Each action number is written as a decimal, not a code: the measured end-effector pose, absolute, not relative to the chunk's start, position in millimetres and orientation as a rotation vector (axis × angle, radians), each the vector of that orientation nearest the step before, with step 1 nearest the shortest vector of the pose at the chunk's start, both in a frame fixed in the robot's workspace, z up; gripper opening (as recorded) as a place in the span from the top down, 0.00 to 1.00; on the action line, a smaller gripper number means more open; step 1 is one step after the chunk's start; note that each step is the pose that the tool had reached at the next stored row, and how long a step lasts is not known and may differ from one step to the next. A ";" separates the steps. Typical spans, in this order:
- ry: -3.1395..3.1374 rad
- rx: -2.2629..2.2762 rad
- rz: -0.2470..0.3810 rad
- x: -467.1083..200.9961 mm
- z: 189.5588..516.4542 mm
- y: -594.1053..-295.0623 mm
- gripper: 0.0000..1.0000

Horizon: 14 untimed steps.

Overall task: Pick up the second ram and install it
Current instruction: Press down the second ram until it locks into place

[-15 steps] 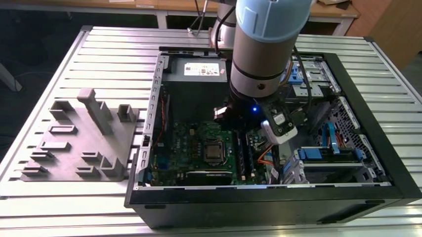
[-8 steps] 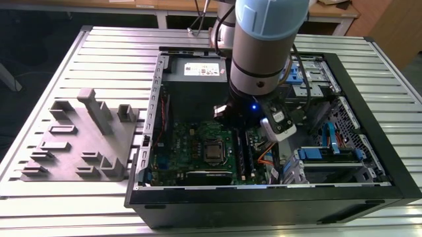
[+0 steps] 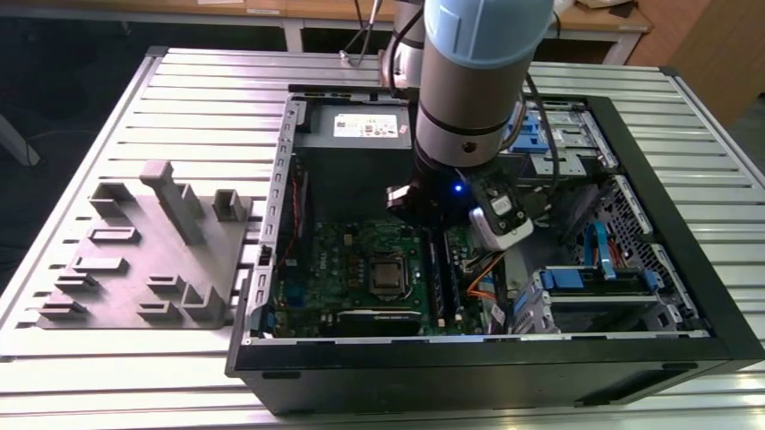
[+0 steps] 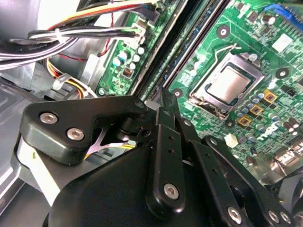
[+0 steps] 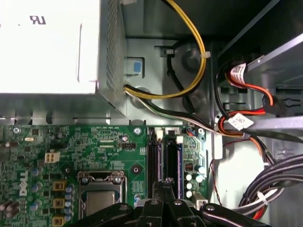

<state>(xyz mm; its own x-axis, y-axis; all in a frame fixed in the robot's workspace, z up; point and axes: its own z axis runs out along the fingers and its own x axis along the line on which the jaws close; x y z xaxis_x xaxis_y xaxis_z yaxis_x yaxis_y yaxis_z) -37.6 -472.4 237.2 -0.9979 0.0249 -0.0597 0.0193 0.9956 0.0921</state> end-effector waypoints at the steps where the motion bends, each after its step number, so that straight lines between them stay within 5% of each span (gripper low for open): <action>1: 3.077 0.034 0.141 -37.7 237.0 -471.1 0.93; 14: 3.077 0.034 0.141 -38.2 234.2 -452.8 0.93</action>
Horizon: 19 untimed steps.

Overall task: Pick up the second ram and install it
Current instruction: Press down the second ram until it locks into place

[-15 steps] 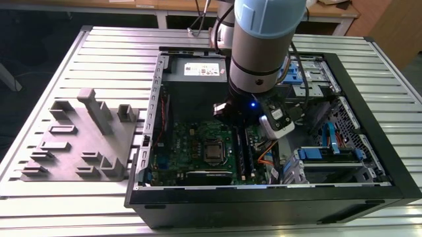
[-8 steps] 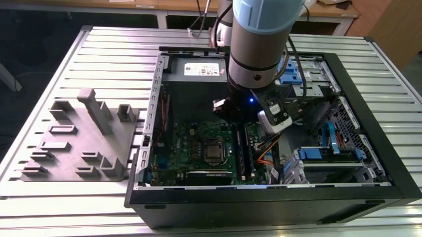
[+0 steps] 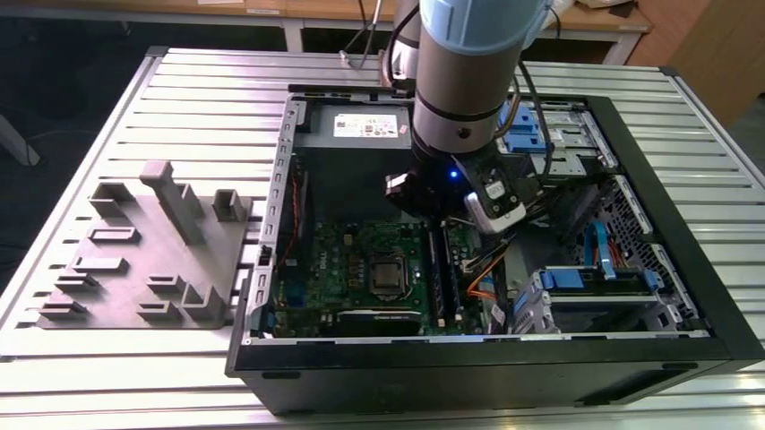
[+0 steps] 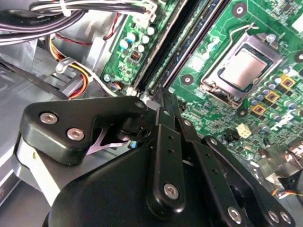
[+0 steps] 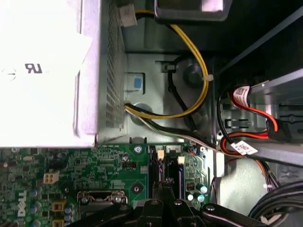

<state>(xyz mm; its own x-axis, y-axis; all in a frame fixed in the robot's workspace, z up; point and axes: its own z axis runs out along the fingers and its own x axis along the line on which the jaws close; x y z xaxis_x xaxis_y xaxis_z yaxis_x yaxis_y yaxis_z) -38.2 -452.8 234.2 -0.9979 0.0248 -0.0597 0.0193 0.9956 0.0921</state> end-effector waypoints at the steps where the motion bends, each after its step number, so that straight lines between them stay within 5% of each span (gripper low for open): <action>1: 3.077 0.034 0.141 -38.1 233.0 -452.6 0.93; 19: 3.077 0.034 0.141 -38.2 225.4 -450.9 0.93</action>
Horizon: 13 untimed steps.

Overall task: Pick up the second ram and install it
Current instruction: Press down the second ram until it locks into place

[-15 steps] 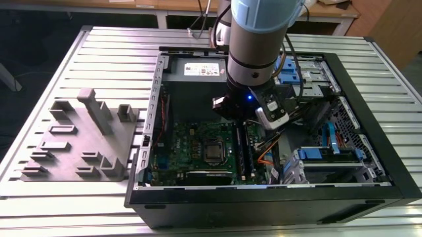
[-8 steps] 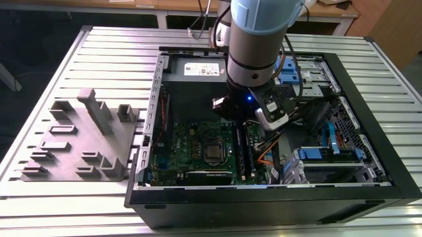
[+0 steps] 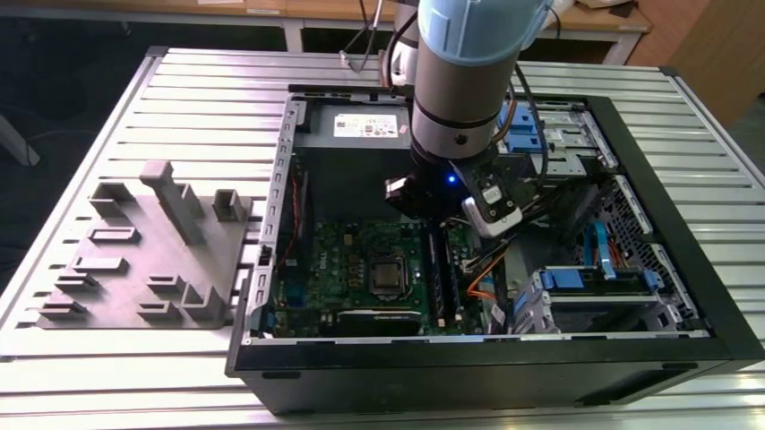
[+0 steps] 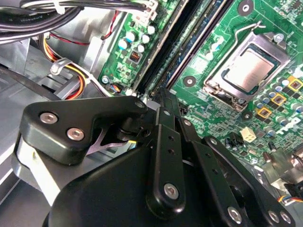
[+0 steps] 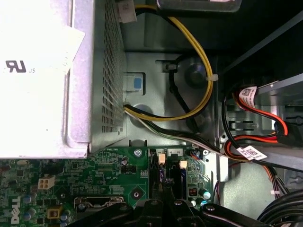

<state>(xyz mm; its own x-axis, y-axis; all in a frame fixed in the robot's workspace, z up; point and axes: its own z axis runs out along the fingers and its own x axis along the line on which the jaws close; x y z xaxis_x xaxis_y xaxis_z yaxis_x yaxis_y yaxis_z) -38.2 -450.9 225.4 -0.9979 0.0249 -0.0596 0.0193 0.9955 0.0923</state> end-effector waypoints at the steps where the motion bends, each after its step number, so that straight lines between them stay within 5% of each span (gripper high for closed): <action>1: 3.077 0.034 0.142 -38.2 225.4 -450.9 0.93; 13: 3.077 0.034 0.144 -38.2 222.1 -450.7 0.93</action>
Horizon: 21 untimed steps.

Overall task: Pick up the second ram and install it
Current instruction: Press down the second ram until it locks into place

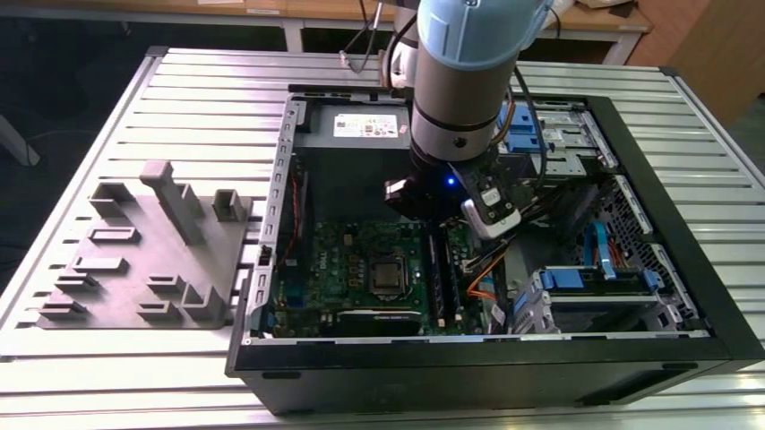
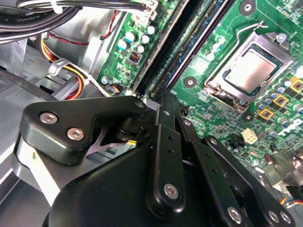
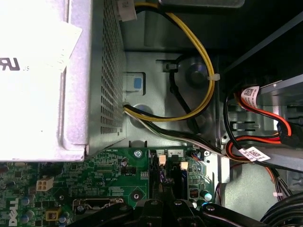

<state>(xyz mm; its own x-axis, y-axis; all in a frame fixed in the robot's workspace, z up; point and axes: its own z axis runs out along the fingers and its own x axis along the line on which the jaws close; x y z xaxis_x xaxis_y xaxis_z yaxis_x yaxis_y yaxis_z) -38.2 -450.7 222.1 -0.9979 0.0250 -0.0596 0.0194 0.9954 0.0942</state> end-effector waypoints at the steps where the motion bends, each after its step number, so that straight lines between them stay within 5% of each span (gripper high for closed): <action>1: 3.077 0.034 0.145 -38.2 221.6 -450.7 0.93; 21: 3.077 0.034 0.143 -38.2 218.9 -450.8 0.93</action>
